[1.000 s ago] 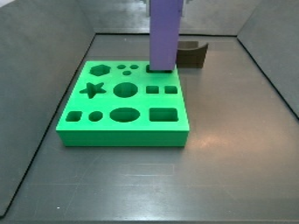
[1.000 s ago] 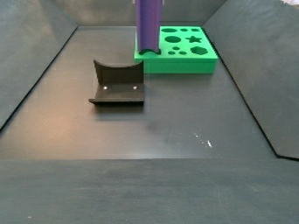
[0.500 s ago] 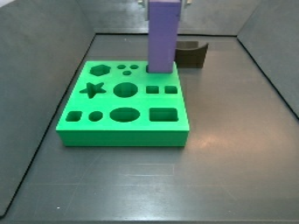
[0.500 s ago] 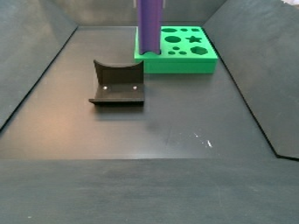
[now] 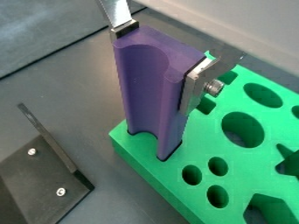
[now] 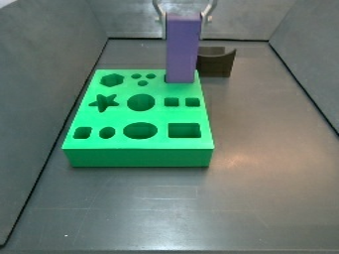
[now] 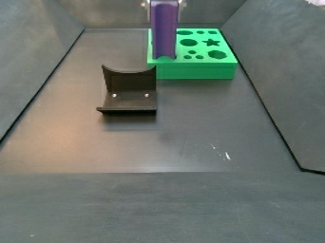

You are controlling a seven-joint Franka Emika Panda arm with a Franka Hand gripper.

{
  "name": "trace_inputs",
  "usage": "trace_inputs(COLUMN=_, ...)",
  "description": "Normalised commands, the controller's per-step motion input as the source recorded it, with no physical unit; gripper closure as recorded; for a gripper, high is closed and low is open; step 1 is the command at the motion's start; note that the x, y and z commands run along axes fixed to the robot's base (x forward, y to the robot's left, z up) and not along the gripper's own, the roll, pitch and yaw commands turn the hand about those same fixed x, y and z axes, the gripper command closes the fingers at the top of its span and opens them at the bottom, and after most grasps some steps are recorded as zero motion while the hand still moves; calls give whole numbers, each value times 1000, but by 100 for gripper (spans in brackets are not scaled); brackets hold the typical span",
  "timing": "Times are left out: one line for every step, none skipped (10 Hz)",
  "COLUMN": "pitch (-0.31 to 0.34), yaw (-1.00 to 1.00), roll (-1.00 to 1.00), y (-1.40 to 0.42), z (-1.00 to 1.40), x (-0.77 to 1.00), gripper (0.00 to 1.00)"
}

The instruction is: Insert the arch object.

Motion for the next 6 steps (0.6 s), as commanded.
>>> trace_inputs(pitch=-104, yaw=0, roll=0, y=0, z=-346, x=0, gripper=100)
trace_inputs(pitch=-93, yaw=0, roll=0, y=0, z=-294, x=0, gripper=100)
trace_inputs(pitch=-106, yaw=0, roll=0, y=0, z=-214, x=-9, gripper=100)
trace_inputs(pitch=-130, yaw=0, roll=-26, y=0, z=-163, x=0, gripper=100)
trace_inputs(pitch=-116, yaw=0, roll=-50, y=0, z=-126, x=0, gripper=100)
trace_inputs(pitch=23, yaw=0, roll=0, y=0, z=0, x=0, gripper=100)
